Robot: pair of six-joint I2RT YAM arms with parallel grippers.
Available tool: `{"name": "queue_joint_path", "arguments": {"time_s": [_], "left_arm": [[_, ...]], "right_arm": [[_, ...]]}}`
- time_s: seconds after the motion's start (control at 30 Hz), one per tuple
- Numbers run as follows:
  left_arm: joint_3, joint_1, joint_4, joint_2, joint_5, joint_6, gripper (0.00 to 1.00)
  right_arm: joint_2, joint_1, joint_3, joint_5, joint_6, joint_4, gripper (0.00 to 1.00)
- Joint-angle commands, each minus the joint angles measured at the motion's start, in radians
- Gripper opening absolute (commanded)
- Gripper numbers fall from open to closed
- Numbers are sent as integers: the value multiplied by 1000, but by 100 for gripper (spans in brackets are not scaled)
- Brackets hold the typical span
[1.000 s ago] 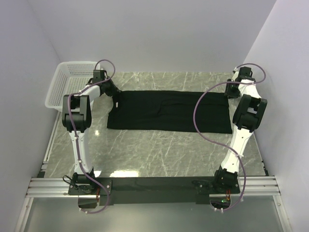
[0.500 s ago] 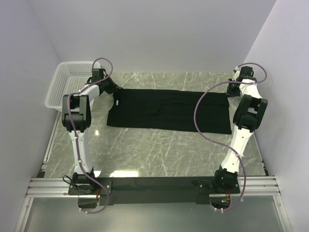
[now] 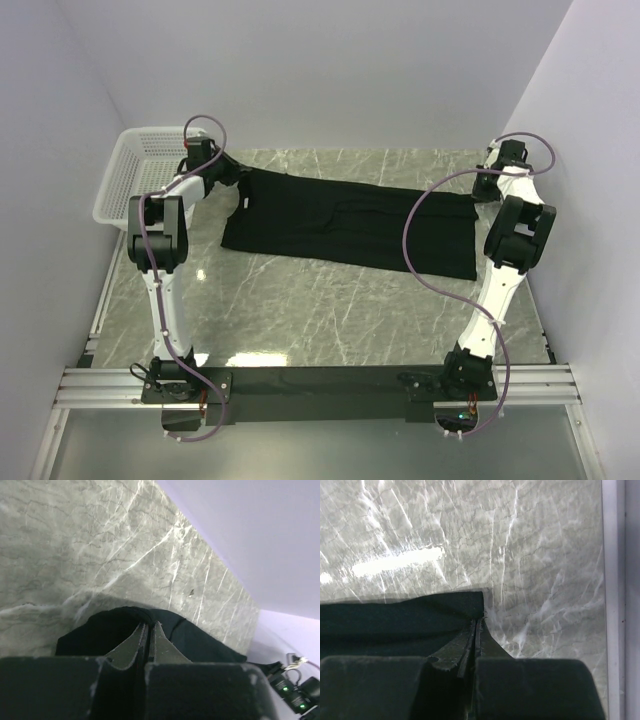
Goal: Fold and stack the t-shirts
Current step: Fold the tshirt
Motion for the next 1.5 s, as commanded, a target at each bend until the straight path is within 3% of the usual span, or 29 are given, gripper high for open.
{"name": "queue_joint_path", "arguments": {"time_s": [0.0, 0.3, 0.6, 0.7, 0.87, 0.9, 1.03, 1.13, 1.2, 1.23, 1.33, 1.4, 1.47], "left_arm": [[-8, 6, 75, 14, -20, -57, 1], [-8, 6, 55, 8, -189, -102, 1], [64, 0, 125, 77, -141, -19, 7], [64, -3, 165, 87, -118, -16, 12], [90, -12, 191, 97, -80, -2, 33], [104, -15, 199, 92, -69, 19, 35], [131, -29, 178, 35, -52, 119, 48], [141, -38, 133, -37, -66, 229, 54], [130, -46, 107, -81, -86, 318, 56], [122, -50, 80, -125, -98, 349, 68], [85, -57, 46, -213, -146, 435, 70], [53, -57, 12, -251, -188, 473, 85], [15, -57, -20, -311, -215, 519, 89]], "right_arm": [[-25, -11, -19, 33, -9, 43, 0], [-48, -14, -60, 60, -19, 66, 0], [-51, -14, -63, 62, -22, 71, 0], [-62, -14, -80, 63, -31, 80, 0], [-88, -14, -100, 45, -39, 89, 0], [-96, -14, -103, 43, -40, 92, 3], [-140, -11, -115, 37, -57, 101, 34], [-186, -13, -134, 25, -77, 104, 48], [-227, -11, -157, 0, -106, 111, 53], [-241, -10, -163, -9, -117, 108, 57], [-287, -4, -203, -46, -166, 98, 66], [-316, 4, -236, -53, -199, 95, 67], [-341, 7, -261, -66, -218, 97, 69]]}}
